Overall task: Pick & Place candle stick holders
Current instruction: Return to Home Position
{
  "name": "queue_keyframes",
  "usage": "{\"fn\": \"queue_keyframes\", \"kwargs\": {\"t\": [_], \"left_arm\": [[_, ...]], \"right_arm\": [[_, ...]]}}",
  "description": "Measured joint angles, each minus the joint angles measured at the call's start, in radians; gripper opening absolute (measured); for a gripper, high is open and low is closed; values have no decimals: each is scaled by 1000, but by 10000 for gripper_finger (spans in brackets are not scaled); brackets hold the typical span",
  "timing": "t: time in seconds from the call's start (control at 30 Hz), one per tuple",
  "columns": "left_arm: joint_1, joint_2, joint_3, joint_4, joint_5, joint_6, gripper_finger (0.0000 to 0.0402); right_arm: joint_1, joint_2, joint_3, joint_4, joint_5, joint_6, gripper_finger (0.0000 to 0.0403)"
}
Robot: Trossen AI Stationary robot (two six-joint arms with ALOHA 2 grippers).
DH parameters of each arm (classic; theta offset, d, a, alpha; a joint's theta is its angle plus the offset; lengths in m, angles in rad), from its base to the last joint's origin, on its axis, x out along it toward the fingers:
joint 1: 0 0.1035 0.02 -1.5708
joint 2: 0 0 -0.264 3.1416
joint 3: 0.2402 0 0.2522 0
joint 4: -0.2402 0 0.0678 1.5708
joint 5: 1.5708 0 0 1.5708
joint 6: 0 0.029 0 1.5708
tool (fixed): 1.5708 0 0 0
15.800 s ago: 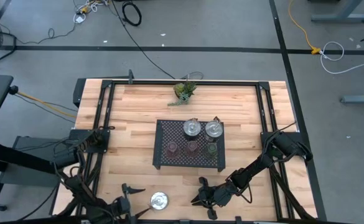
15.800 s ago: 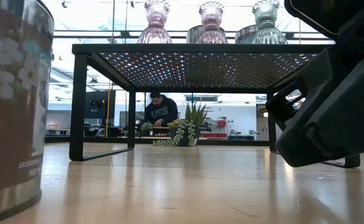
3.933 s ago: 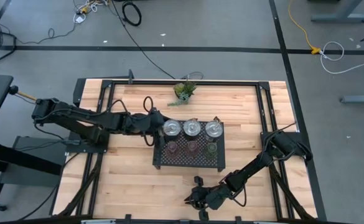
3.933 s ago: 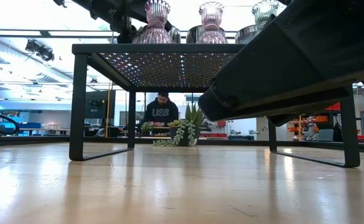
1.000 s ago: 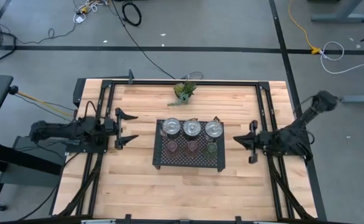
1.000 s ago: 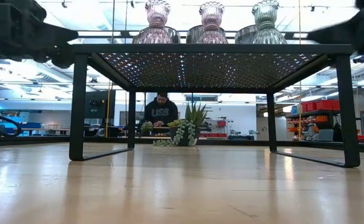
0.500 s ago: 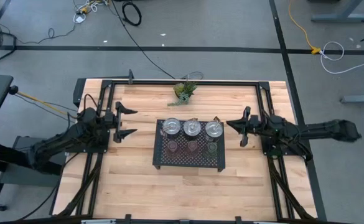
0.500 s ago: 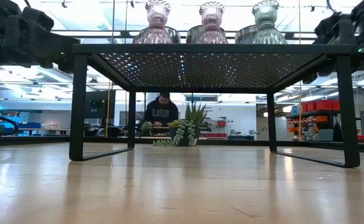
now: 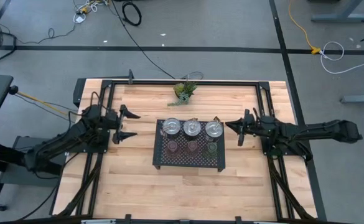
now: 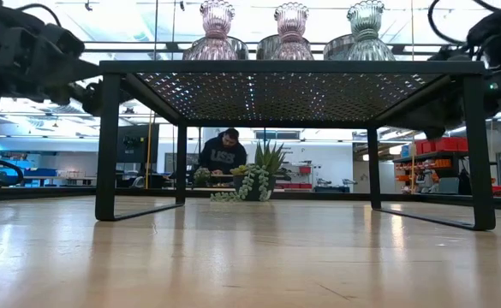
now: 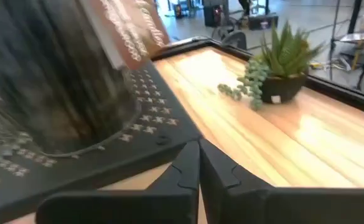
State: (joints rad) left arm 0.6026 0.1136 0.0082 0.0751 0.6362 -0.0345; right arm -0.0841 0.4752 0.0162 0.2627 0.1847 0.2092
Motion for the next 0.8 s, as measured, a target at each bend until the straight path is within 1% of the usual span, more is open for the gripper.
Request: {"fn": "queue_keyframes", "kwargs": {"t": [0.07, 0.17, 0.23, 0.3, 0.37, 0.47, 0.67, 0.8], "left_arm": [[-12, 36, 0, -1, -2, 13, 399], [-20, 74, 0, 3, -48, 43, 399], [-20, 87, -1, 20, -76, 10, 399], [-19, 90, -1, 48, -78, -45, 399], [-19, 88, -1, 90, -71, -101, 399], [-19, 89, -1, 87, -74, -144, 399], [-19, 89, -1, 91, -75, -221, 399], [-19, 89, -1, 93, -78, -243, 399]], "right_arm": [[27, 8, 0, 19, 33, 8, 6], [67, 19, 0, 78, 92, -30, 6], [80, 19, 0, 103, 111, -21, 7], [91, 20, 0, 150, 110, 25, 7], [95, 18, 0, 183, 88, 76, 7], [97, 19, 0, 178, 86, 144, 9], [97, 20, 0, 175, 87, 142, 13], [97, 20, 0, 176, 87, 142, 13]]}}
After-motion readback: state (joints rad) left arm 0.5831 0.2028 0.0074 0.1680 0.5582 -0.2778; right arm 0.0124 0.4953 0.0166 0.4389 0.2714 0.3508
